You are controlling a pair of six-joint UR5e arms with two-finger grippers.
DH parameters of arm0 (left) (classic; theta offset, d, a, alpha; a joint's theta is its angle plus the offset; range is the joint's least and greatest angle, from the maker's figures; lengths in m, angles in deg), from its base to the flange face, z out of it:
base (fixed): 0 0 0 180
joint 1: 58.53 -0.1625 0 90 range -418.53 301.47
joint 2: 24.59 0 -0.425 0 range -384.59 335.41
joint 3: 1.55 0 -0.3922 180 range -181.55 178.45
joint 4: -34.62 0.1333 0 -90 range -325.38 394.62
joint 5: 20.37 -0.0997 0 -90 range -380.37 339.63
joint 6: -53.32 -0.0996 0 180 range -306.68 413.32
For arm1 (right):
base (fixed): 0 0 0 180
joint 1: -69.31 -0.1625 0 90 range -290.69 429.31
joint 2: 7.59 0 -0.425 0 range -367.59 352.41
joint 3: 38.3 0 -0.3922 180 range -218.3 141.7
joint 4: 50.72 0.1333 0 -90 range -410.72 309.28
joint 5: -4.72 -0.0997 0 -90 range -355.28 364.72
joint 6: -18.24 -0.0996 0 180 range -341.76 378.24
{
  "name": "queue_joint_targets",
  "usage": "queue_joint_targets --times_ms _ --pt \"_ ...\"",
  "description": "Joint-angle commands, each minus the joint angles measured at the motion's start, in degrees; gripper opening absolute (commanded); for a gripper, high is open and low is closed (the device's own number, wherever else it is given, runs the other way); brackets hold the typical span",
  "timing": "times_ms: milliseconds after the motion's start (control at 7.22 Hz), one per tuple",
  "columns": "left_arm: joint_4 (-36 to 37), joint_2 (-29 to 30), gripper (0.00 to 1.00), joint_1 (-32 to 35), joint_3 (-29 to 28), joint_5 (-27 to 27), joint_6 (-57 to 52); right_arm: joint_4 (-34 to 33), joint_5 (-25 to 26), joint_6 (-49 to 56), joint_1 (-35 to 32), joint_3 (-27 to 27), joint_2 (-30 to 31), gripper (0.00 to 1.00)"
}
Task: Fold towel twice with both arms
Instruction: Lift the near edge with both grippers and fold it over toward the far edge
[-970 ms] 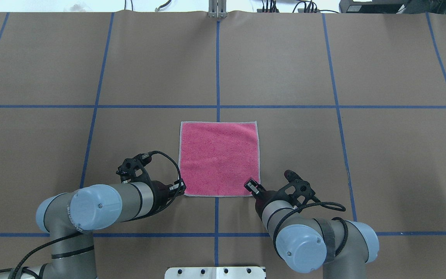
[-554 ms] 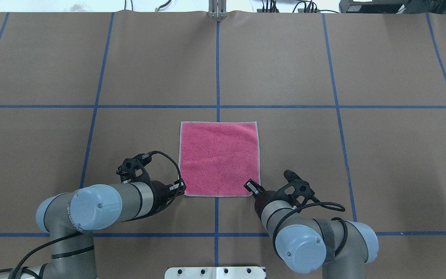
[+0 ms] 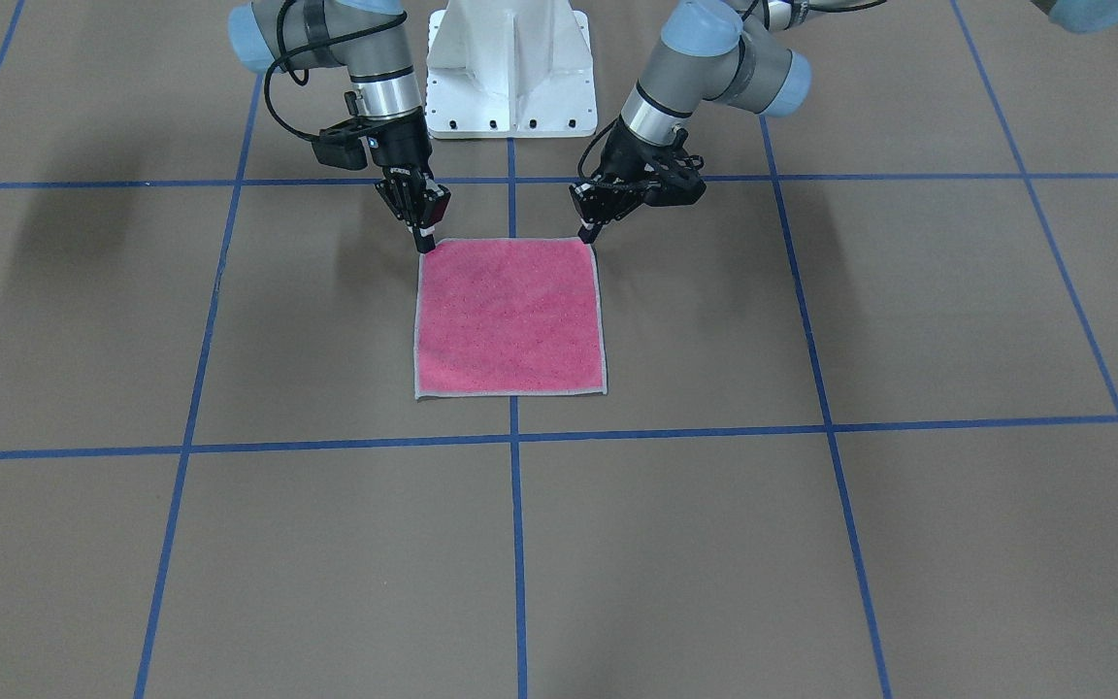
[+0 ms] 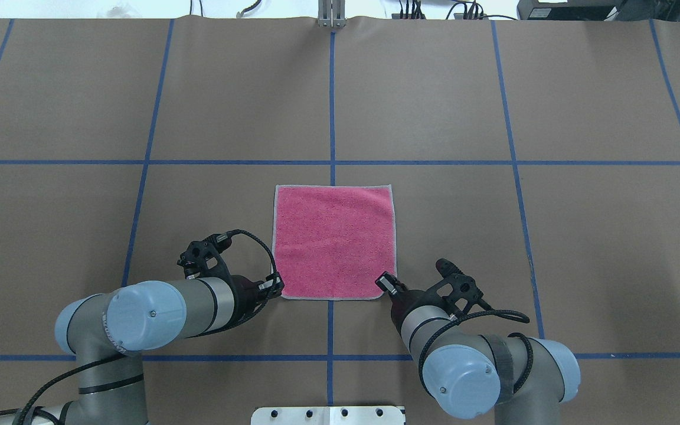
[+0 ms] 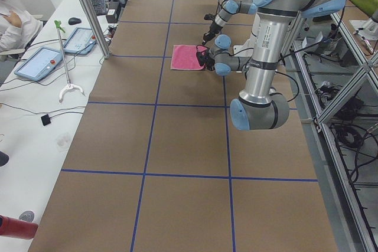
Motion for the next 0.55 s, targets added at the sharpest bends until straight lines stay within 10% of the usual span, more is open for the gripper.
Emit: queue_joint_targets --times_ms 0,416 --pt "0.0 0.1 0.00 0.0 0.2 0.0 0.0 0.0 1.3 0.0 0.0 -0.5 0.0 0.00" --pt "-0.1 0.2 0.00 0.1 1.4 0.2 0.0 -0.3 2.1 0.3 -0.2 -2.3 0.1 0.00"
